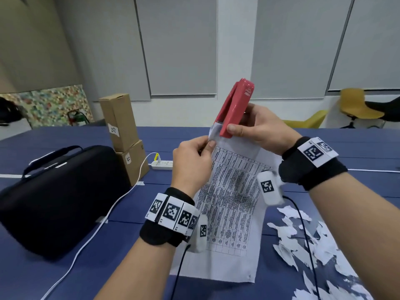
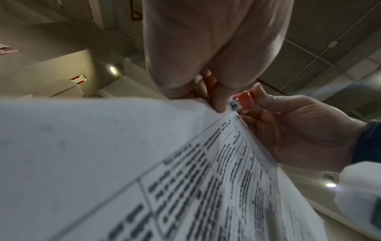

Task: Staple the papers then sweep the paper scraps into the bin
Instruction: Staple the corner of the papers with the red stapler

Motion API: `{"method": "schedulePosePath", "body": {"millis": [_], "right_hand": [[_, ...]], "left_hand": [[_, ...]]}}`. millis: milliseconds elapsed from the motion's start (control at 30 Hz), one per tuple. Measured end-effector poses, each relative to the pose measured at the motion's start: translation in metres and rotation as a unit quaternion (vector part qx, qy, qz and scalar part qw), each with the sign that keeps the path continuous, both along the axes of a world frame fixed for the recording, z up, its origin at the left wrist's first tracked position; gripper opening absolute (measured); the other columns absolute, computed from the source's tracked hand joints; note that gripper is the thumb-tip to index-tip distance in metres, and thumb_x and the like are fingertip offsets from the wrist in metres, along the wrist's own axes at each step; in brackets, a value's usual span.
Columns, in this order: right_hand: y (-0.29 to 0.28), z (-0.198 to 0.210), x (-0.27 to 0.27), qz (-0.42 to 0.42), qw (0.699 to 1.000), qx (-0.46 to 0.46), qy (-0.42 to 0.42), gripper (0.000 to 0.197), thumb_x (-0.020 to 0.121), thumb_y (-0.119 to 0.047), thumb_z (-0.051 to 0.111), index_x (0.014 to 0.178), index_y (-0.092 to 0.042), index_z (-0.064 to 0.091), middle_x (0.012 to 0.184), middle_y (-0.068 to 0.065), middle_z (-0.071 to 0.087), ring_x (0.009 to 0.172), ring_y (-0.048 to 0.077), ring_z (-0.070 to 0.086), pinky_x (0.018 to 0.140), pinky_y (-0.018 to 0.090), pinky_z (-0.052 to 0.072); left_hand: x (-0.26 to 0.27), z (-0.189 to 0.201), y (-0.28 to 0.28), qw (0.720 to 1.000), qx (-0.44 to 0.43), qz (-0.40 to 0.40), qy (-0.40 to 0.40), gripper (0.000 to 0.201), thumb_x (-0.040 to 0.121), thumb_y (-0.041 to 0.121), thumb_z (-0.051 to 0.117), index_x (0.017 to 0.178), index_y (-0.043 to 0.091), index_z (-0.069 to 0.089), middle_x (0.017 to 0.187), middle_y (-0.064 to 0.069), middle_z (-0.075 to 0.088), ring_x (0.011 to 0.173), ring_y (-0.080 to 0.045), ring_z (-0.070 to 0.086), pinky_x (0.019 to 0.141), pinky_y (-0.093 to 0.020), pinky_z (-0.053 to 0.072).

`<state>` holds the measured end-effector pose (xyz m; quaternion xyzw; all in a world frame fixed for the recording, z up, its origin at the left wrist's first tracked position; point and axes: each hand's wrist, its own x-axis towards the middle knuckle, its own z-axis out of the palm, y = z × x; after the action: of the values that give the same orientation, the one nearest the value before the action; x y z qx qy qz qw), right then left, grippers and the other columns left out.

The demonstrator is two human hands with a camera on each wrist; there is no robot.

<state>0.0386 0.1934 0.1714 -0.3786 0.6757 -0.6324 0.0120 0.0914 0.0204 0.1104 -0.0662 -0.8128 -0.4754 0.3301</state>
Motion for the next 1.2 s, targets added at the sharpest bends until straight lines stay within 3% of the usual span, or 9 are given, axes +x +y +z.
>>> {"method": "schedulePosePath", "body": {"millis": [100,300,500,700,767,867,1000,1067,1200], "right_hand": [[-0.006,-0.001,0.003,0.004,1.0,0.005,0.004,0.036,0.08,-0.003,0.069,0.114,-0.009,0.058,0.1,0.001,0.074,0.095,0.015,0.071,0.088,0.03,0.054],[-0.013,-0.005,0.001,-0.029,0.999,0.003,0.023,0.038,0.078,-0.003,0.071,0.112,-0.007,0.055,0.098,0.002,0.073,0.09,0.011,0.073,0.086,0.028,0.055],[-0.015,-0.004,0.0,-0.045,0.999,-0.002,0.022,0.031,0.082,0.01,0.066,0.108,-0.005,0.056,0.095,0.01,0.071,0.086,0.016,0.073,0.088,0.033,0.055],[-0.002,0.005,0.0,-0.072,0.996,-0.035,-0.029,0.049,0.083,-0.011,0.073,0.123,0.007,0.053,0.102,0.018,0.072,0.089,0.024,0.072,0.082,0.034,0.057],[0.006,0.002,-0.007,-0.127,0.986,-0.079,-0.07,0.048,0.084,-0.011,0.074,0.123,0.006,0.052,0.102,0.019,0.07,0.086,0.025,0.072,0.075,0.038,0.059],[0.033,-0.02,-0.033,-0.27,0.954,-0.044,-0.122,0.033,0.082,-0.021,0.075,0.106,-0.002,0.062,0.089,0.014,0.07,0.067,0.022,0.068,0.053,0.032,0.054],[0.061,-0.102,-0.055,-0.39,0.854,0.279,-0.202,0.013,0.078,-0.016,0.067,0.076,-0.002,0.068,0.063,0.012,0.069,0.044,0.024,0.059,0.046,0.03,0.053],[0.06,-0.147,-0.056,-0.379,0.804,0.417,-0.188,0.008,0.076,-0.015,0.066,0.078,-0.007,0.069,0.069,0.01,0.074,0.054,0.026,0.068,0.057,0.034,0.06],[0.062,-0.205,-0.068,-0.349,0.713,0.601,-0.093,0.022,0.091,-0.022,0.046,0.108,-0.012,0.056,0.111,0.016,0.069,0.094,0.035,0.066,0.077,0.038,0.054]], "left_hand": [[0.004,0.004,0.003,1.0,-0.004,0.01,-0.009,0.023,0.094,0.028,0.058,0.091,0.014,0.075,0.052,-0.001,0.043,0.051,-0.017,0.033,0.049,-0.025,0.029],[0.005,0.004,0.001,1.0,0.007,0.016,-0.024,0.027,0.092,0.031,0.058,0.088,0.01,0.075,0.073,-0.017,0.073,0.07,-0.035,0.064,0.067,-0.039,0.055],[0.011,0.0,-0.001,0.998,0.027,-0.049,-0.041,0.023,0.092,0.036,0.06,0.099,0.019,0.075,0.086,-0.01,0.077,0.088,-0.029,0.072,0.081,-0.044,0.058],[0.016,-0.025,-0.02,0.986,-0.056,-0.068,-0.144,0.018,0.089,0.032,0.066,0.084,0.016,0.067,0.067,-0.005,0.068,0.056,-0.019,0.057,0.053,-0.027,0.045],[0.013,-0.031,-0.025,0.986,-0.042,-0.051,-0.156,0.014,0.089,0.03,0.066,0.09,0.017,0.07,0.071,0.0,0.07,0.058,-0.014,0.058,0.054,-0.024,0.044],[0.012,-0.036,-0.04,0.986,-0.035,-0.033,-0.159,0.019,0.09,0.024,0.066,0.105,0.014,0.073,0.08,0.005,0.07,0.062,-0.003,0.061,0.054,-0.018,0.043],[0.01,-0.044,-0.055,0.987,-0.002,-0.023,-0.16,0.02,0.089,0.019,0.068,0.106,0.011,0.073,0.089,-0.001,0.073,0.083,-0.019,0.071,0.078,-0.031,0.056],[0.006,-0.048,-0.058,0.986,0.023,-0.029,-0.16,0.022,0.089,0.019,0.068,0.109,0.009,0.073,0.094,-0.002,0.074,0.092,-0.021,0.071,0.091,-0.04,0.056],[-0.005,-0.058,-0.059,0.983,0.056,-0.034,-0.17,0.01,0.089,0.02,0.068,0.098,0.021,0.073,0.096,0.0,0.076,0.097,-0.022,0.072,0.094,-0.043,0.055]]}}
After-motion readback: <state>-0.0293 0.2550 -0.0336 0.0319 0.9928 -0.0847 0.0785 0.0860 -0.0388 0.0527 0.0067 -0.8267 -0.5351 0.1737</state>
